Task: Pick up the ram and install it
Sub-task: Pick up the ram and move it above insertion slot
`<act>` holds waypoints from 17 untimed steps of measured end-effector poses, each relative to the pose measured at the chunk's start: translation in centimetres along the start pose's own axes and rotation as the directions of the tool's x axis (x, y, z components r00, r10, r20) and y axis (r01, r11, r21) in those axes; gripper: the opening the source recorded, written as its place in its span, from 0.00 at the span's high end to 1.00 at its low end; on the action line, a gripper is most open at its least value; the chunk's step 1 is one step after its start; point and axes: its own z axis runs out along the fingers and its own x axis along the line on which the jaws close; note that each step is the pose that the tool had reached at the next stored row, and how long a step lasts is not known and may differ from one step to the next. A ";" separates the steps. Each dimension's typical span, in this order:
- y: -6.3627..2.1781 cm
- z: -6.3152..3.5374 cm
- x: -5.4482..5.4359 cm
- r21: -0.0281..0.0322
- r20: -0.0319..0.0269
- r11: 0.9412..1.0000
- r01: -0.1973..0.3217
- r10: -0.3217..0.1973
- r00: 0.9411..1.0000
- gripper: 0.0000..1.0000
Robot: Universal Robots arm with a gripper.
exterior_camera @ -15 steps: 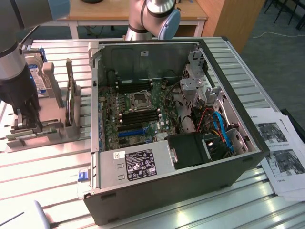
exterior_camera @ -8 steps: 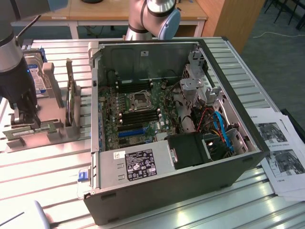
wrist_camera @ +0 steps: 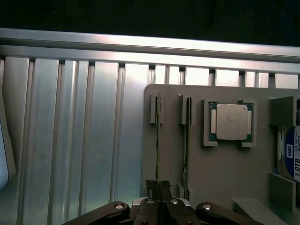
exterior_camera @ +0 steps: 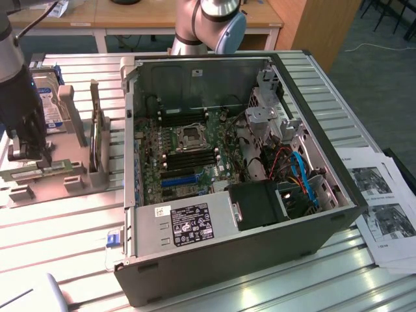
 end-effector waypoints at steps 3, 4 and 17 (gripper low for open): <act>0.03 -0.92 0.0 0.000 0.000 1.000 0.000 0.000 1.000 0.89; 0.04 -1.24 0.0 0.000 0.000 1.000 0.000 0.000 1.000 0.89; 0.14 -4.93 0.0 0.000 -0.001 1.000 0.000 0.000 1.000 0.89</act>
